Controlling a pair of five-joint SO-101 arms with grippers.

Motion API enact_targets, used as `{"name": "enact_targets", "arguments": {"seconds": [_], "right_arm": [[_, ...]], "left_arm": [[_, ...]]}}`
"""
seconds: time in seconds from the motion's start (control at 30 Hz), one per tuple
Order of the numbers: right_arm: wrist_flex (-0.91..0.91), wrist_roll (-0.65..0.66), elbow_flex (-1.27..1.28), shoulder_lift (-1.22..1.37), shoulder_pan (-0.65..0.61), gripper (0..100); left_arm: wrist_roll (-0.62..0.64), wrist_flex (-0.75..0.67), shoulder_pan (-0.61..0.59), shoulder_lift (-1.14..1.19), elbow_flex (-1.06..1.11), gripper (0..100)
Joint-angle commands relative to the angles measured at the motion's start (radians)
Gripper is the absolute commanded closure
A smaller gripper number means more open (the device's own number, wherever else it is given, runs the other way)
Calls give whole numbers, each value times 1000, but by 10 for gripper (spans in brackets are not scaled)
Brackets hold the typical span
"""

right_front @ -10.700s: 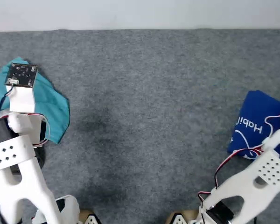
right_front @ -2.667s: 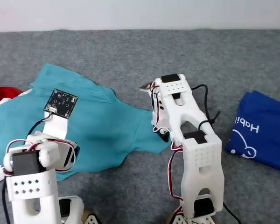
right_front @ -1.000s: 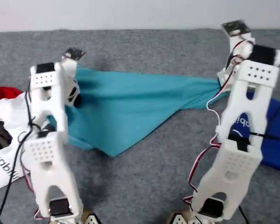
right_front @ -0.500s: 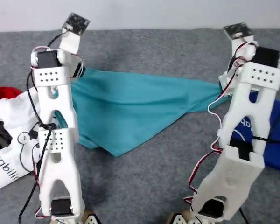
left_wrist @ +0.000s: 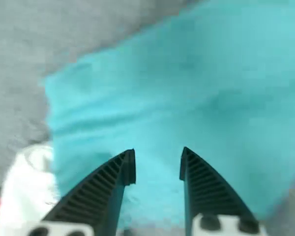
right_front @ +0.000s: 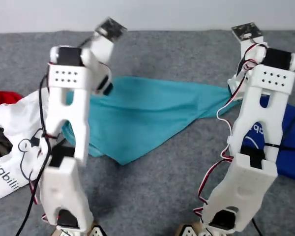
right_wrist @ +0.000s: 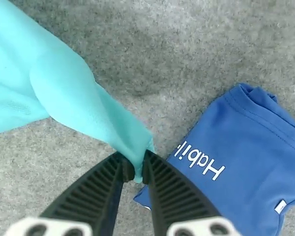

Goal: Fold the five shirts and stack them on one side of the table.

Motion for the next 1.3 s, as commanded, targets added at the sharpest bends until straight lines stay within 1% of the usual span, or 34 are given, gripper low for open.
{"name": "enact_targets", "arguments": {"seconds": [0.0, 0.13, 0.23, 0.33, 0.43, 0.53, 0.63, 0.73, 0.83, 0.97, 1.07, 1.2, 1.23, 1.27], "right_arm": [[39, 6, 8, -77, -8, 988], [39, 3, 68, -79, -10, 988], [39, 0, 98, -79, -10, 988], [38, -2, 101, -79, -10, 988], [38, -2, 101, -79, -10, 988], [38, 0, 101, -79, -8, 988], [38, 0, 101, -79, -8, 988], [38, -2, 101, -79, -10, 988], [38, -2, 101, -79, -10, 988], [39, -2, 101, -87, -10, 988], [39, -2, 101, -88, -10, 988], [41, 3, 98, -107, -8, 988], [39, 5, 98, -120, -8, 988], [39, 6, 98, -136, -8, 988]], "left_arm": [[9, 23, 61, -183, 254, 847], [9, 15, 127, -209, 424, 844], [9, -51, 166, -209, 533, 840], [11, -123, 199, -209, 631, 791], [11, -184, 229, -209, 716, 773], [11, -267, 233, -207, 794, 772], [11, -350, 210, -157, 832, 772], [9, -400, 170, -55, 820, 772], [9, -318, 133, 20, 700, 775], [48, -293, 83, 115, 578, 777], [52, -253, 74, 180, 498, 839], [55, -230, 74, 204, 449, 981], [55, -216, 74, 196, 438, 998], [57, -192, 74, 186, 424, 993]]}}
